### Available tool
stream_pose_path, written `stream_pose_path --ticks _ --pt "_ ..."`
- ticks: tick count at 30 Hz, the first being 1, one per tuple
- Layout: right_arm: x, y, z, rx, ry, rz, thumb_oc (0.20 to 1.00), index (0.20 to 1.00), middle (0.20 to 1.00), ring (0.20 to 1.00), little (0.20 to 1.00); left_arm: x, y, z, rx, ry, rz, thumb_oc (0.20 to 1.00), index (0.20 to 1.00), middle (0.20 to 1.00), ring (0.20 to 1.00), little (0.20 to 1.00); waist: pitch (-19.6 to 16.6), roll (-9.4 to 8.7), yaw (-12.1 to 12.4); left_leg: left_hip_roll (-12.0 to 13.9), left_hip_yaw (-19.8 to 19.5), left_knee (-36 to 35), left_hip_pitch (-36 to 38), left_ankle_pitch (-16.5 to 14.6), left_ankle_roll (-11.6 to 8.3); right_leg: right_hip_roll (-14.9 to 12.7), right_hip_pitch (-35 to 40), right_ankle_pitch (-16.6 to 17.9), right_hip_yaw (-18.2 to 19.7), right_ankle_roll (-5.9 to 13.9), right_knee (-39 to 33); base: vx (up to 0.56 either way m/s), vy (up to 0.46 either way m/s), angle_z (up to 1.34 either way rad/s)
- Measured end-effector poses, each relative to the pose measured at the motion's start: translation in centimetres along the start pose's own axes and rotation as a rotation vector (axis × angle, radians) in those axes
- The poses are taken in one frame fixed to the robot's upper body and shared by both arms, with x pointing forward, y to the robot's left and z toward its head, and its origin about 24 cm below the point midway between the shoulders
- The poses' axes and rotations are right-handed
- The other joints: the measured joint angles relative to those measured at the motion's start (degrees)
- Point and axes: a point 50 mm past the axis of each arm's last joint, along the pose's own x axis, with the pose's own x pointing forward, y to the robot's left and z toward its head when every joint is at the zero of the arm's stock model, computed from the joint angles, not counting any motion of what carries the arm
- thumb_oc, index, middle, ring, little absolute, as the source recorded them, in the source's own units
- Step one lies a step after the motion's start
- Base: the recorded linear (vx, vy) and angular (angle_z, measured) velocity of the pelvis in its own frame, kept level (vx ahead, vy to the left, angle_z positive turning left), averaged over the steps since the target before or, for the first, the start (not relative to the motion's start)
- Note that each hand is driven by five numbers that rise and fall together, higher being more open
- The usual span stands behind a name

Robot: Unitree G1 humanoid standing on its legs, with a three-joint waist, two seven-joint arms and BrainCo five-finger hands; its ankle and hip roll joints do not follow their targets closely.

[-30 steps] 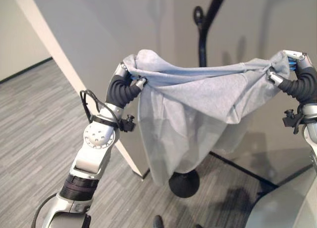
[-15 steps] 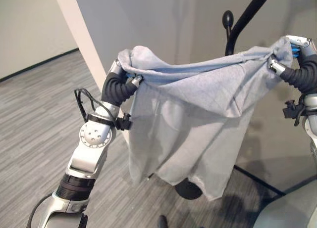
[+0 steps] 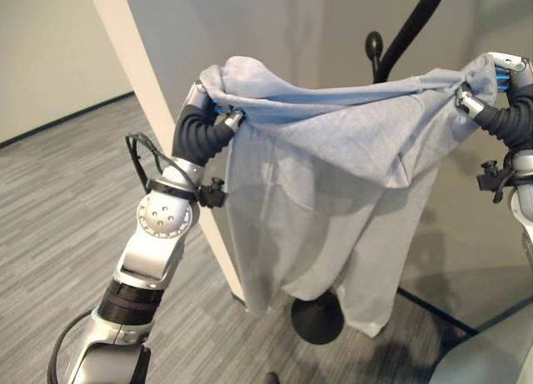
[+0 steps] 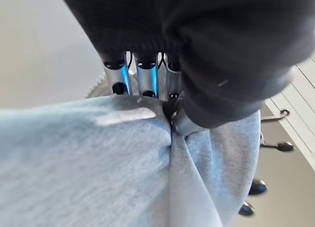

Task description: Hang the clothes on the sofa on the clothes rack.

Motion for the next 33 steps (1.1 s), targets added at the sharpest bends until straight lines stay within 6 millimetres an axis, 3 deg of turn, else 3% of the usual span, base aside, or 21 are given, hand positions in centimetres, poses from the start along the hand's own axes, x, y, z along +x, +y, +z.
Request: stream_pose_path --ticks 6,11,14,21,29,33 --pt "-0.4 -0.5 -1.7 -0.026 0.083 -0.037 0.200 0.200 0.200 0.200 0.200 1.2 -1.5 0.7 -0.016 -0.041 -0.064 0.200 0.200 0.200 0.200 0.200 -0.68 0.61 -0.79 0.48 1.30 0.00 0.14 -0.13 -0.17 0.25 -0.50 0.16 1.13 -0.19 0.00 0.00 -0.021 -0.12" --pt "-0.5 -0.6 -2.0 -0.033 0.096 -0.043 0.200 0.200 0.200 0.200 0.200 1.2 -1.8 0.6 -0.016 -0.038 -0.075 0.200 0.200 0.200 0.200 0.200 -0.89 0.93 -2.04 0.92 1.45 0.01 0.28 -0.11 -0.16 0.70 -0.68 0.35 1.39 -0.41 -0.01 -0.01 -0.029 -0.01" --pt "0.3 -1.5 -5.1 -0.138 0.228 -0.015 0.200 0.200 0.200 0.200 0.200 4.6 -3.5 -1.7 0.146 0.037 -0.196 0.200 0.200 0.200 0.200 0.200 -1.12 0.88 -1.49 1.12 1.46 0.00 -0.04 0.10 0.06 0.89 -0.95 0.40 1.32 -0.47 -0.01 -0.01 -0.006 0.01" --pt "2.1 -0.4 -7.7 -0.215 0.347 0.023 0.200 0.200 0.200 0.200 0.200 8.3 -5.2 -3.3 0.411 0.063 -0.277 0.200 0.200 0.200 0.200 0.200 -1.34 1.67 -4.84 1.35 2.56 0.02 -0.69 0.51 0.61 0.98 -1.98 0.95 2.07 -0.43 0.00 -0.03 -0.011 -0.08" --pt "4.1 2.1 -8.9 -0.271 0.406 0.105 0.200 0.200 0.200 0.200 0.200 8.0 -5.4 -6.7 0.463 0.205 -0.237 0.200 0.200 0.200 0.200 0.200 -1.46 2.38 -4.83 1.81 3.34 0.09 -1.44 0.44 0.51 1.31 -3.31 1.02 2.93 -0.52 0.00 -0.01 -0.006 -0.06" --pt "4.5 3.0 -8.8 -0.264 0.413 0.128 0.200 0.200 0.200 0.200 0.200 7.9 -5.3 -7.0 0.469 0.225 -0.216 0.200 0.200 0.200 0.200 0.200 -1.41 2.34 -4.42 1.81 3.55 0.28 -1.94 0.46 0.54 1.30 -3.90 1.02 3.03 -0.52 0.01 0.00 0.000 0.00"
